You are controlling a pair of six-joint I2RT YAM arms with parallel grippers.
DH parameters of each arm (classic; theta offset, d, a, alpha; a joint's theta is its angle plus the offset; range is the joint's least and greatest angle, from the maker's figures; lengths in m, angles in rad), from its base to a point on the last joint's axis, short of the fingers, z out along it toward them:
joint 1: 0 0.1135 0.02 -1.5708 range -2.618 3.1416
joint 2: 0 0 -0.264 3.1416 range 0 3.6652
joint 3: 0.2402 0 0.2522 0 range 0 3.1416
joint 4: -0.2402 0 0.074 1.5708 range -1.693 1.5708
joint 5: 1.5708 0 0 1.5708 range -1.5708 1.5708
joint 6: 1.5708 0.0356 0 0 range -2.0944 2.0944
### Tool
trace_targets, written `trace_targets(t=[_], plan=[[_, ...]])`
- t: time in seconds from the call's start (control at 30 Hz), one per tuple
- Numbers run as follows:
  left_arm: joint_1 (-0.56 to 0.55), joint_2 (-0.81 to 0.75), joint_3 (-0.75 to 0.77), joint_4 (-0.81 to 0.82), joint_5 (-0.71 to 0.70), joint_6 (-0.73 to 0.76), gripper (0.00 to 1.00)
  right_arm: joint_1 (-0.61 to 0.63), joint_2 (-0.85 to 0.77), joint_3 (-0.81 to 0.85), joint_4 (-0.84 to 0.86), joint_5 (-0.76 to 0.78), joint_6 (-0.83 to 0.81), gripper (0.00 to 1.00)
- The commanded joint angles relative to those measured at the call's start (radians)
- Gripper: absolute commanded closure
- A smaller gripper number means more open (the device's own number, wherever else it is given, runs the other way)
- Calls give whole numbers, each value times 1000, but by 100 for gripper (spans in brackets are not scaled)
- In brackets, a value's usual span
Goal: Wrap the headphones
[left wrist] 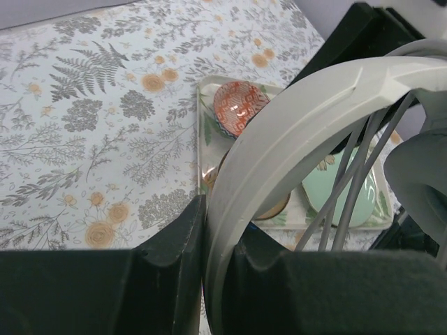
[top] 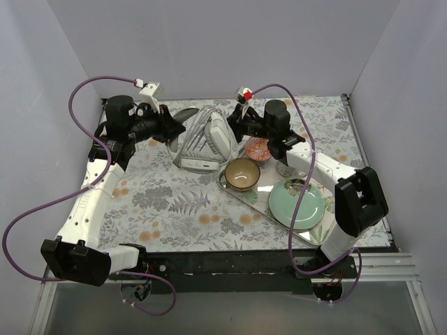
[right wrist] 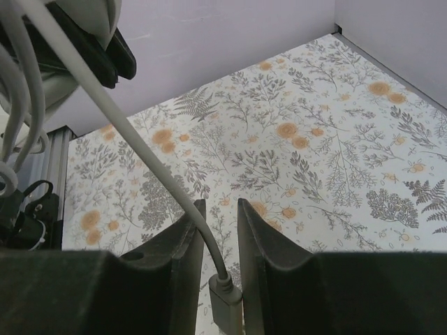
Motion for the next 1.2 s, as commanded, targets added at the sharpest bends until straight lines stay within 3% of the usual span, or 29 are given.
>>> trace_targets(t=[0.0, 0.13, 0.23, 0.3, 0.47, 0.6, 0.7, 0.83, 0.97, 1.07, 1.17], plan=[[6, -21, -9, 80, -114, -128, 100, -2, 35, -32, 96, 61, 130, 68], [15, -17, -51, 126, -170, -229, 100, 15, 76, -70, 145, 116, 220, 68], [14, -4, -71, 150, -188, -291, 100, 23, 104, -80, 187, 159, 283, 78], [14, 11, -72, 154, -214, -303, 100, 27, 119, -75, 195, 174, 305, 89], [23, 17, -95, 175, -320, -381, 100, 35, 149, -84, 172, 246, 363, 99], [28, 67, -129, 209, -412, -492, 100, 56, 190, -89, 193, 301, 473, 99], [31, 132, -134, 253, -511, -530, 100, 75, 251, -80, 253, 351, 659, 99], [90, 212, -144, 276, -568, -614, 100, 98, 407, 49, 313, 354, 894, 99], [136, 276, -166, 322, -674, -636, 100, 112, 598, 166, 434, 360, 1296, 99], [161, 333, -181, 374, -722, -598, 100, 138, 722, 316, 334, 363, 1354, 99], [178, 379, -189, 394, -745, -562, 100, 175, 771, 440, 220, 407, 1310, 99]])
